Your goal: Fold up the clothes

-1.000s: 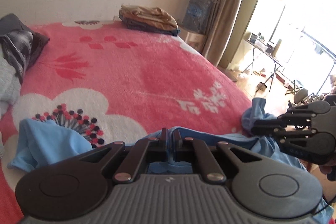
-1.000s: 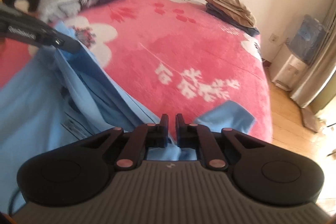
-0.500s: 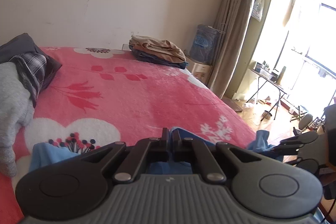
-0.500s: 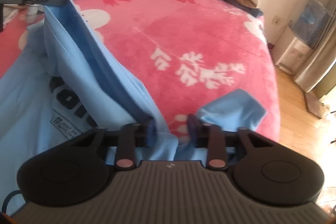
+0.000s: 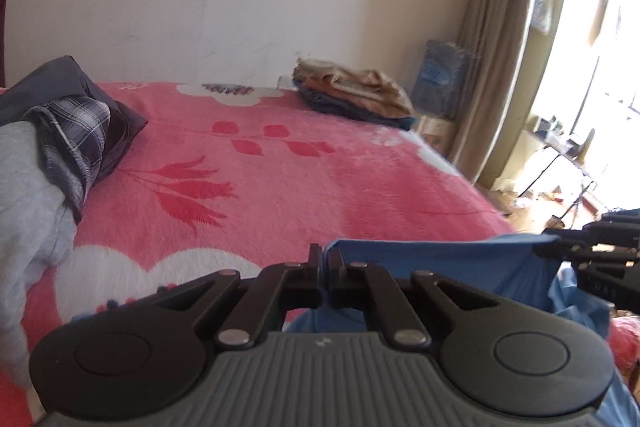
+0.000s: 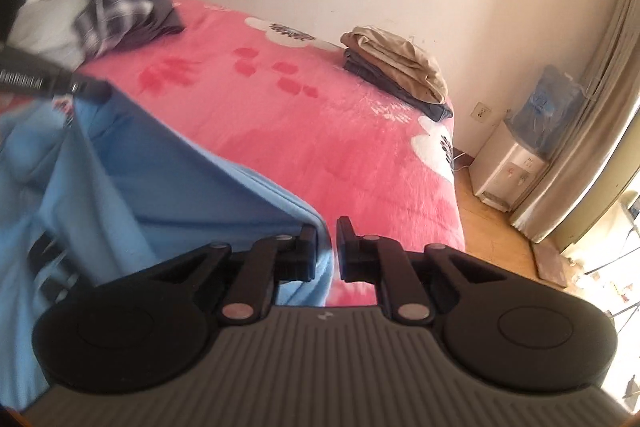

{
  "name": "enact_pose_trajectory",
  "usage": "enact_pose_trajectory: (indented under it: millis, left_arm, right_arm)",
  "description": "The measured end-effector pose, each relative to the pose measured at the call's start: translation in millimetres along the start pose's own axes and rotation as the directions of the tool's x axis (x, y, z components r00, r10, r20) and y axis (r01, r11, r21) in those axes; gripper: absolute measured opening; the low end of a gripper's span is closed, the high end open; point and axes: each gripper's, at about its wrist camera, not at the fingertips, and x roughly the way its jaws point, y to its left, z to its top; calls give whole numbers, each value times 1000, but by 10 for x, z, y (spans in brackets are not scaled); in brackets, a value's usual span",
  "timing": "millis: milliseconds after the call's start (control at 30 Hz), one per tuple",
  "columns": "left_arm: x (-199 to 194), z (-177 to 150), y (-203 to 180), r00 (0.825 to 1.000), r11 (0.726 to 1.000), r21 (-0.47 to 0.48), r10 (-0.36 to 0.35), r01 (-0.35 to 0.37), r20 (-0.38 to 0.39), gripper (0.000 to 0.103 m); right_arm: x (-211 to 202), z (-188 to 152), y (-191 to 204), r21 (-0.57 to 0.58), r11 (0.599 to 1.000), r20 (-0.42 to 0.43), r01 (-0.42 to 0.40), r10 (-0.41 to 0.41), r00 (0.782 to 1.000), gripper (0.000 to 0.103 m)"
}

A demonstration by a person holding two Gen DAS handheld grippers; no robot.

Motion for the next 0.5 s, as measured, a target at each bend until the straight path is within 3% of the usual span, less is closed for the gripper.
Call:
enact_pose_trajectory:
  millis: [233, 300, 367, 467, 500]
  left_arm:
    - [480, 39, 108, 994, 998, -33, 49, -52, -93, 5]
    - [584, 5, 196, 990, 995, -85, 43, -54, -131, 15]
    - [653, -39, 301, 987, 990, -129, 36, -56, -154, 35]
    - [670, -72, 456, 987, 978, -205, 14, -47, -157, 51]
    - [659, -75, 520, 988, 969, -246, -2, -36, -152, 53]
  right_arm:
    - [698, 107, -124, 76, 995, -46, -61, 65, 997, 8]
    - [891, 117, -138, 97, 992, -59, -85, 91, 994, 9]
    - [1072, 117, -160, 130, 986, -83, -109, 120, 989, 19]
    - [1259, 114, -260, 218, 966, -116, -140, 168, 979, 35]
    - [1276, 121, -330, 260, 954, -114, -147, 182, 977, 46]
